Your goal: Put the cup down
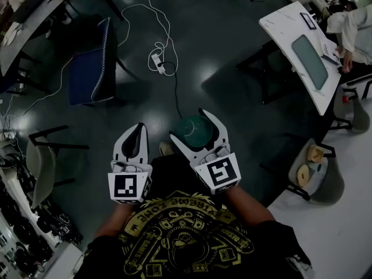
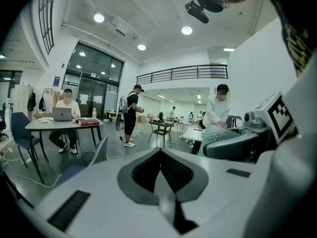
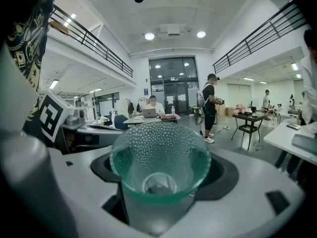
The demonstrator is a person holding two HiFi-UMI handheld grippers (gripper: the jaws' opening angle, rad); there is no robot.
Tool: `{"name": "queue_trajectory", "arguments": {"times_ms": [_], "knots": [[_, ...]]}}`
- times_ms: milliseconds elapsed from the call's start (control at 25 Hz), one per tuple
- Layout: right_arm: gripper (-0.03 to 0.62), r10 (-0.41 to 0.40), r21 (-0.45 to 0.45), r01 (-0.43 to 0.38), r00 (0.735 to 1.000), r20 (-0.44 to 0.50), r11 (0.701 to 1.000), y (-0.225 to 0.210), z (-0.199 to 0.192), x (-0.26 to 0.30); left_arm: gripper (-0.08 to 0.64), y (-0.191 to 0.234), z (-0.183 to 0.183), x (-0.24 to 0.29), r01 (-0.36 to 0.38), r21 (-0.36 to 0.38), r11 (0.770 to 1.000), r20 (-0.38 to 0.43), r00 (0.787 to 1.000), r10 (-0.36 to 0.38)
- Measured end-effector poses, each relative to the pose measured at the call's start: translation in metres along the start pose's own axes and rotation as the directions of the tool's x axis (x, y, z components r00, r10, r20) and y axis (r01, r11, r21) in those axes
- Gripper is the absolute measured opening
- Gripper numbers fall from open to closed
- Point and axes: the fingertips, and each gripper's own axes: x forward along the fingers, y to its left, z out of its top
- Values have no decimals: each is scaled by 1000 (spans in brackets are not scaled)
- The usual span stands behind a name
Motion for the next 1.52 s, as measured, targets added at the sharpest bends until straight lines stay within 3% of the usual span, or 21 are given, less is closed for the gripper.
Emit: {"name": "queue_trajectory", "arguments": {"times_ms": [560, 1520], "knots": [[399, -48, 6, 48, 999, -2, 999, -49, 8, -8, 11, -25, 13, 41, 28, 9, 1000, -20, 999, -28], [399, -185, 48, 183, 982, 42, 982, -208, 35, -26, 11, -125, 65, 182, 197, 96, 976, -21, 980, -196]]}}
